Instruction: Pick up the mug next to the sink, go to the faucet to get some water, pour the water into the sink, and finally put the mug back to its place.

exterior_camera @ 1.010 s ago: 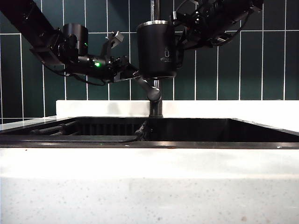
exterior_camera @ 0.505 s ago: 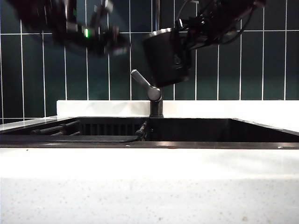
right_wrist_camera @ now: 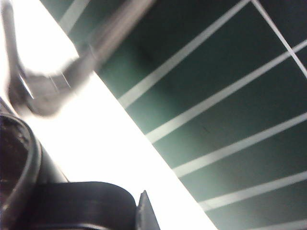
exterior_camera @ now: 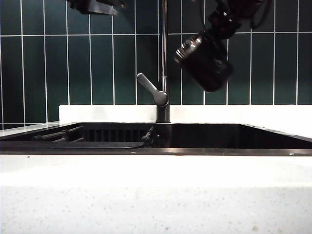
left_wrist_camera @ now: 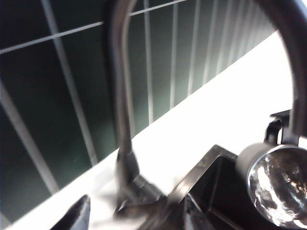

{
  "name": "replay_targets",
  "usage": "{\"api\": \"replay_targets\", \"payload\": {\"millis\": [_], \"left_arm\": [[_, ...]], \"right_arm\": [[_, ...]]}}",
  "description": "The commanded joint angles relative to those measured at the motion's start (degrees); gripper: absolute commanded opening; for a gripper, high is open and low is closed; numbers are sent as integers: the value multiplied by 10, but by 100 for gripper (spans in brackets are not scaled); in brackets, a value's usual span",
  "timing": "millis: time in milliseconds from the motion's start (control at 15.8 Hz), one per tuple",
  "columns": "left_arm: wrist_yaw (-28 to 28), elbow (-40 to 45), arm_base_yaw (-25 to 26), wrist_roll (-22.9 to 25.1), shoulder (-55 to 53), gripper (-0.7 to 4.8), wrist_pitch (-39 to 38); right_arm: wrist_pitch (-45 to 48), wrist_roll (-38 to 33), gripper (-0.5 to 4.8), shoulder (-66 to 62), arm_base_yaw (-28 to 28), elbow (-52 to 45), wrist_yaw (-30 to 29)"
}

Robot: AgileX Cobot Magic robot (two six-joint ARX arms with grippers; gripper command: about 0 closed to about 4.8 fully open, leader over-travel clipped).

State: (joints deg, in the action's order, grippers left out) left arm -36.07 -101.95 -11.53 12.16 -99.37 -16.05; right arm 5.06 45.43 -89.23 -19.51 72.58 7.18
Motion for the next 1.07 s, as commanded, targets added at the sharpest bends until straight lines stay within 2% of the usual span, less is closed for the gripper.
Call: {"api": "replay_targets", "payload": {"millis": [63, 126, 189, 316, 442, 568, 821, 1073], "left_arm": [[52, 1, 5, 59, 9, 245, -170], [77, 8, 5, 87, 9, 244, -196], [78, 26, 5, 88, 10, 244, -187], [78, 72, 5, 84, 13, 241, -168], [73, 103, 5, 69, 15, 241, -153], [61, 135, 5, 51, 19, 241, -124], [61, 140, 4, 34, 19, 241, -95], [61, 140, 4, 34, 19, 241, -96]], "right_arm": [[-22, 137, -1, 7, -1, 7, 54], [-37, 184, -1, 7, -1, 7, 59], [-40, 212, -1, 4, -1, 6, 65], [-40, 270, -1, 2, -1, 6, 69], [-47, 358, 0, 4, -5, 7, 83], [-37, 401, 9, 6, -4, 8, 80], [-36, 426, 13, 5, -3, 9, 38], [-35, 366, 13, 5, -8, 9, 18]]}}
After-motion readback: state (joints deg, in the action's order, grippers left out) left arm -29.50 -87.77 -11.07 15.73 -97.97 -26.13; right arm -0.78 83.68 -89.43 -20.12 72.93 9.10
